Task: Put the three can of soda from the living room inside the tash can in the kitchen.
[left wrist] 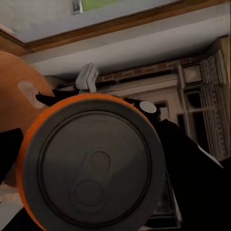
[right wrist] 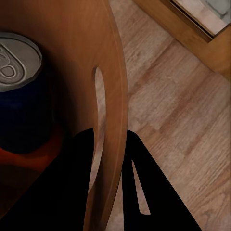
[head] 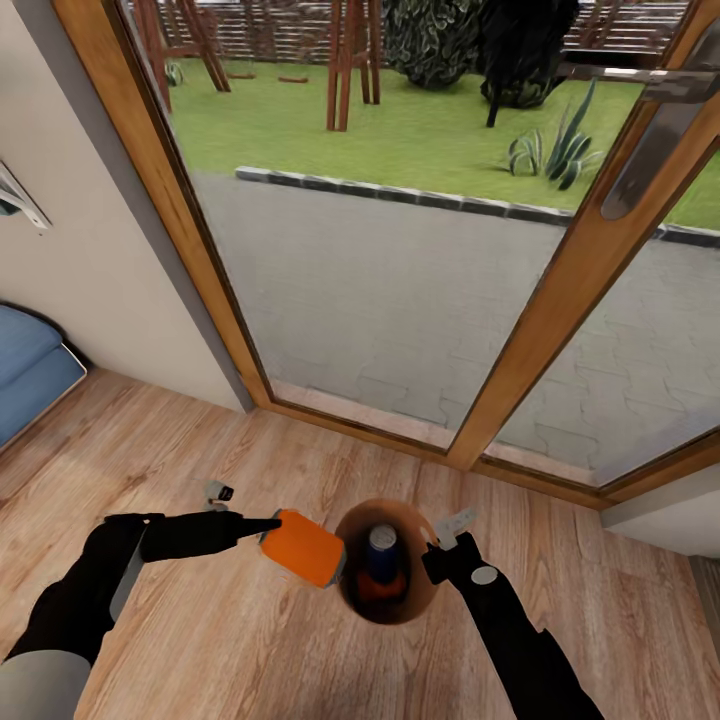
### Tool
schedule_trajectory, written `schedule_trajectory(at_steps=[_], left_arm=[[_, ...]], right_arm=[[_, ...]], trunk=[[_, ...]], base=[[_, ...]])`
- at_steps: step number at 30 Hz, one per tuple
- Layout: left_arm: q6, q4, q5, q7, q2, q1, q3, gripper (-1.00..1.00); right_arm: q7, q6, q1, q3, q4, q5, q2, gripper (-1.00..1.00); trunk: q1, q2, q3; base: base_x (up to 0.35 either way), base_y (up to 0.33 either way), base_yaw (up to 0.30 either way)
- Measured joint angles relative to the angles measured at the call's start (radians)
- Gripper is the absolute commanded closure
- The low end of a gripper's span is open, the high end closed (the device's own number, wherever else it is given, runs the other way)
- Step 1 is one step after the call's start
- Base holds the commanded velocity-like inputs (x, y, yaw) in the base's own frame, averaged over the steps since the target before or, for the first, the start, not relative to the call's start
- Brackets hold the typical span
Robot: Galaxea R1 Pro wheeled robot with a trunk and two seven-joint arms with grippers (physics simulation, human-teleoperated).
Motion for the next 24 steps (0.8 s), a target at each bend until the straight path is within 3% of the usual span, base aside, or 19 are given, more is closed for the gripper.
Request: schedule_trajectory(at_steps=[16,20,24], left_arm=[[-0.001,0.008,-0.013,0.004,-0.090,0.000,-0.003,1.00],[-0.001,0.009,-0.011,0.055,-0.102,0.000,-0.003,1.00],[-0.002,0.011,-0.011,0.103,-0.132,0.000,-0.005,1.00]], right_arm=[[-0.013,-0.008,0.000,0.001,0.033,0.004,0.000,1.00],[-0.013,-0.008,0.000,0.001,0.033,0.004,0.000,1.00],[-0.013,-0.008,0.000,0.001,0.033,0.004,0.000,1.00]], trunk=[[0.000,0.000,0.000],[0.000,0.000,0.000],[0.000,0.000,0.000]], base=[[0.000,0.000,0.000],[0.000,0.000,0.000],[0.000,0.000,0.000]])
